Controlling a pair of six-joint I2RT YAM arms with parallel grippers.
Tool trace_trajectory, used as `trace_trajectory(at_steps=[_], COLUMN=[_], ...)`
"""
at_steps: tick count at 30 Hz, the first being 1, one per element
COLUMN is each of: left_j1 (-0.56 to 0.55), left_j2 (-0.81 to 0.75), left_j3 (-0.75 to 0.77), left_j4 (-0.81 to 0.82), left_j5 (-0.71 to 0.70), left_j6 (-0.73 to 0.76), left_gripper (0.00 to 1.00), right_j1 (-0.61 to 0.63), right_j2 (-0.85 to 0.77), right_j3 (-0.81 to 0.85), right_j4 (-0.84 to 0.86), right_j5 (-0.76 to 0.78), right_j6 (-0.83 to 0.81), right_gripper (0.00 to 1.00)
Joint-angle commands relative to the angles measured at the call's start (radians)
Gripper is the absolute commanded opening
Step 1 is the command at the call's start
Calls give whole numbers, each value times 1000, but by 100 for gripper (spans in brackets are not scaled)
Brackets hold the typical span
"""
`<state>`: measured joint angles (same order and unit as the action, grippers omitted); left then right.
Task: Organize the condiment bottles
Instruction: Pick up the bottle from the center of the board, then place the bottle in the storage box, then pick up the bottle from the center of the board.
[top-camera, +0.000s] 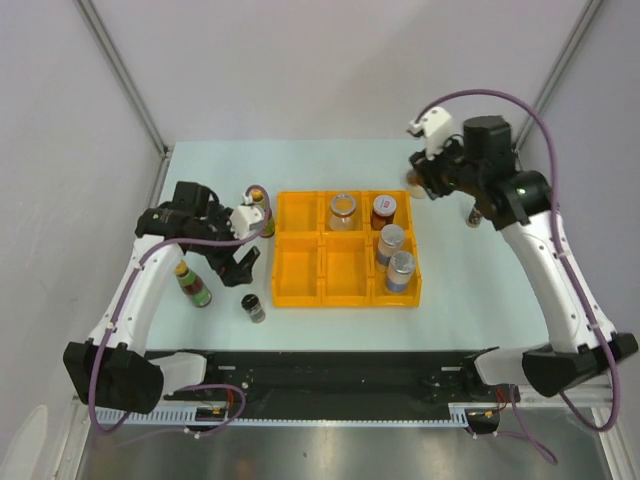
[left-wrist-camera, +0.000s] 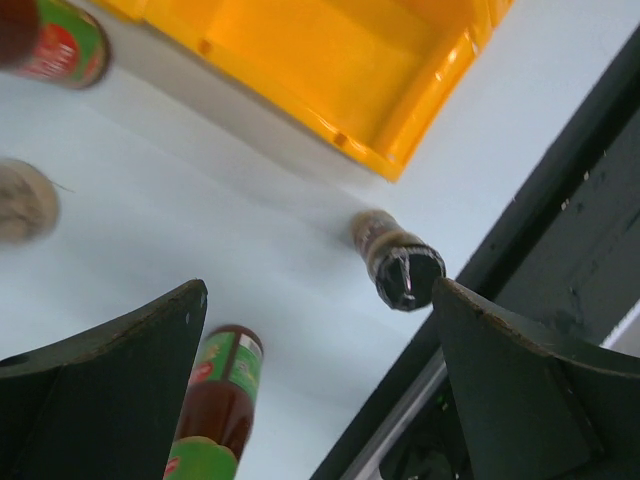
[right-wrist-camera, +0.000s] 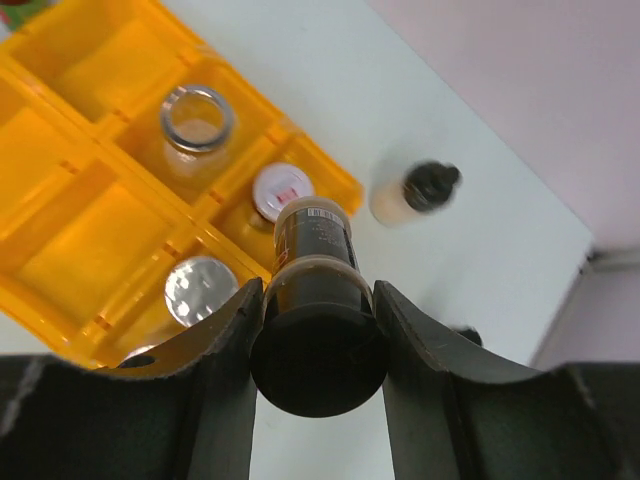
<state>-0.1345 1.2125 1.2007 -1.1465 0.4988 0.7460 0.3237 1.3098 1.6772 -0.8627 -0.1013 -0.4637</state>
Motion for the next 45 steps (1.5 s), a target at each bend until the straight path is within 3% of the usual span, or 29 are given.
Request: trace_trajectory(at_steps=[1,10,19,31,33,40,42,43,44,45], left_j1=[4,-20,-160,-203,-206,-214,-214,-214,-215,-214], left_j2=[-51,-56,-91,-41,-27,-10,-7,-5,-4,-7], left_j3=[-46,-125,-237,-317,-325,-336,-337,-334,-328,-322], left_j4=[-103,-171,-7,125,137,157,159,157,153,148], left_j5=[0,47,-97,-114,-108,-101,-95,-94,-91,-88], left_j6=[105,162,23,-43,-46,-46,-43,-43,-40,-40], left_gripper=[100,100,100,100,92,37,28,11,3,0], right_j1=[138,235,270,308,308,322,324,327,327,328], right_j2=[170,459,677,887,917,971,988,994,1002,1010], right_j3=[67,252,390,567,576,575,573,572,572,575], right_j4=[106,200,231,186,185,175,183,189,201,205], right_j5=[83,-1,-72,-94,-100,-104,-106,-103,-103,-101], right_j6=[26,76,131,140,142,134,135,137,140,140], right_gripper=[0,0,0,0,0,0,0,0,0,0])
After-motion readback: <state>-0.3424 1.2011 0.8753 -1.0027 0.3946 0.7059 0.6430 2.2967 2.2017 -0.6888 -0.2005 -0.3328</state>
